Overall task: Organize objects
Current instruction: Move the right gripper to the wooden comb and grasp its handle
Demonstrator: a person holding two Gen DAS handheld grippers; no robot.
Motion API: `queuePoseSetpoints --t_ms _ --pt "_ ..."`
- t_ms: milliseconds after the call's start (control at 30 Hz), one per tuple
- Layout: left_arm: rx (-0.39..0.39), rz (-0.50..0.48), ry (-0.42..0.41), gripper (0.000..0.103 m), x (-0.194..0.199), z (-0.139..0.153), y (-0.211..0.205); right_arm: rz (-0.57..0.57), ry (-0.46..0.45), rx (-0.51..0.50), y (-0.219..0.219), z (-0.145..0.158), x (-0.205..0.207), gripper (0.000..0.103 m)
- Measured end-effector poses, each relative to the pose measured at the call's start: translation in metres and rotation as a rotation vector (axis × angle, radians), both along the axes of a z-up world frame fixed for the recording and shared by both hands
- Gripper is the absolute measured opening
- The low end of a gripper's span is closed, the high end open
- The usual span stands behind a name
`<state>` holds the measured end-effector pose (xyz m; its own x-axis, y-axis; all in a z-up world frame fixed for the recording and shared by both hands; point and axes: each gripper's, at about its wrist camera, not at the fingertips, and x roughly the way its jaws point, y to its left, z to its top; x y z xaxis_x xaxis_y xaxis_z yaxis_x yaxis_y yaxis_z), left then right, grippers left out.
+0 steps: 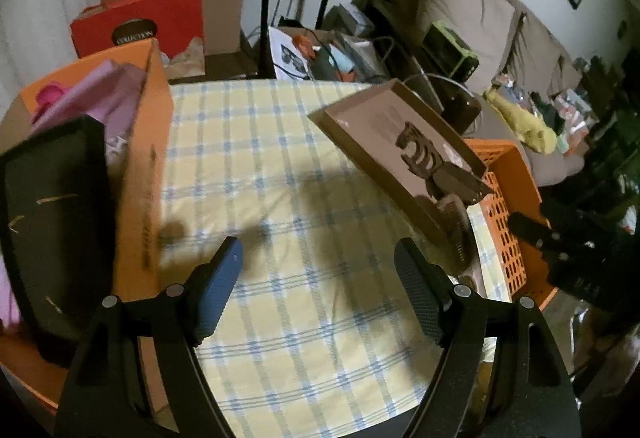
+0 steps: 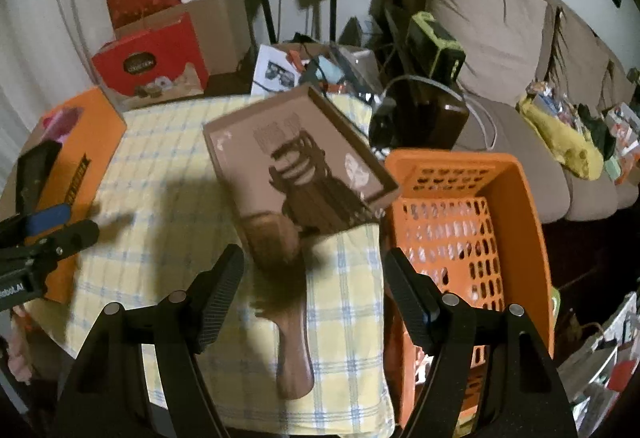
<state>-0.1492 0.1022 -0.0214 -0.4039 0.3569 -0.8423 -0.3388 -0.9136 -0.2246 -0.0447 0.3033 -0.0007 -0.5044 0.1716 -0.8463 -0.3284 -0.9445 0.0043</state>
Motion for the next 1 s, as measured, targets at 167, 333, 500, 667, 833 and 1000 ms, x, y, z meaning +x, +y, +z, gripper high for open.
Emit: queuePoseSetpoints --t_ms 167,333,500,667,833,1000 --pt "0.004 0.004 -0.021 0.076 0.001 -0.010 0.010 -0.001 -0.021 -0.018 -0.001 -0.022 0.004 0.074" --pt "0.006 0.004 -0.033 0.076 -0.001 -0.014 0.018 0.006 -0.039 -0.022 -0.005 -0.038 0.002 0.074" --pt "0.002 0.010 -0.038 0.076 -0.005 -0.016 0.024 0.018 -0.051 -0.034 -0.008 -0.051 -0.002 0.074" --pt "-0.003 0.014 -0.045 0.076 -0.006 -0.018 0.026 0.023 -0.054 -0.032 -0.011 -0.059 -0.007 0.074" --pt "0.001 0.018 -0.055 0.076 -0.007 -0.020 0.026 0.043 -0.071 0.006 -0.016 -0.063 -0.011 0.061" --pt "0.033 0.007 -0.083 0.076 -0.008 -0.023 0.032 0.053 -0.080 -0.017 -0.014 -0.066 -0.012 0.043"
